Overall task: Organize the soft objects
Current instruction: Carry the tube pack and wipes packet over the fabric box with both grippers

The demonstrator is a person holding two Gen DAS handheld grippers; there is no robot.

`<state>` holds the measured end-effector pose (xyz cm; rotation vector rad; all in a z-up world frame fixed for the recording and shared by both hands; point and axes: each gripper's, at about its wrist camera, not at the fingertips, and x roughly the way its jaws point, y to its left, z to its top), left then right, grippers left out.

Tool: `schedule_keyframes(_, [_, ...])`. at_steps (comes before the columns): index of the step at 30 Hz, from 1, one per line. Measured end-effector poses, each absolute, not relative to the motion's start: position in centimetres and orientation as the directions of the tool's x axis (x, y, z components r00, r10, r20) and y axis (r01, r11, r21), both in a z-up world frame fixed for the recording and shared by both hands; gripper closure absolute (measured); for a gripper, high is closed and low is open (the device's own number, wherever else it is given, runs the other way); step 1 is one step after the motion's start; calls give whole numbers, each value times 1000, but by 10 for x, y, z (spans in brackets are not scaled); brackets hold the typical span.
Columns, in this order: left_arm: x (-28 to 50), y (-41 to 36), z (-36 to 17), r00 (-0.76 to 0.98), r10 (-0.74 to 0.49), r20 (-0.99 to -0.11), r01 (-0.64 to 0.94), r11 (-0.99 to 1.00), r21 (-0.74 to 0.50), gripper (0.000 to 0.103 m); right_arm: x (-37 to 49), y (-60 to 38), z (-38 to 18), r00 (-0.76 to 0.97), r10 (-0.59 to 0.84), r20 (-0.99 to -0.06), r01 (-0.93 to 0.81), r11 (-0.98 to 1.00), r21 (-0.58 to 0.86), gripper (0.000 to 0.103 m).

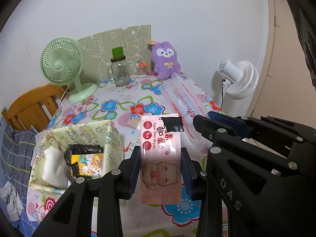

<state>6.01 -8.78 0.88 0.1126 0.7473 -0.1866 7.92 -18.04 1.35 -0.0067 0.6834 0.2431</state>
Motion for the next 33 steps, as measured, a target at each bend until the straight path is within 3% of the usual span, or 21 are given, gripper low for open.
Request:
schedule_keyframes(14, [70, -45, 23, 747, -99, -657, 171, 984, 47, 64, 83, -142, 34, 770, 223, -598, -237, 970, 56, 88])
schedule_keyframes(33, [89, 22, 4, 734, -13, -679, 72, 996, 59, 64, 102, -72, 24, 723, 277, -633, -335, 942, 29, 88])
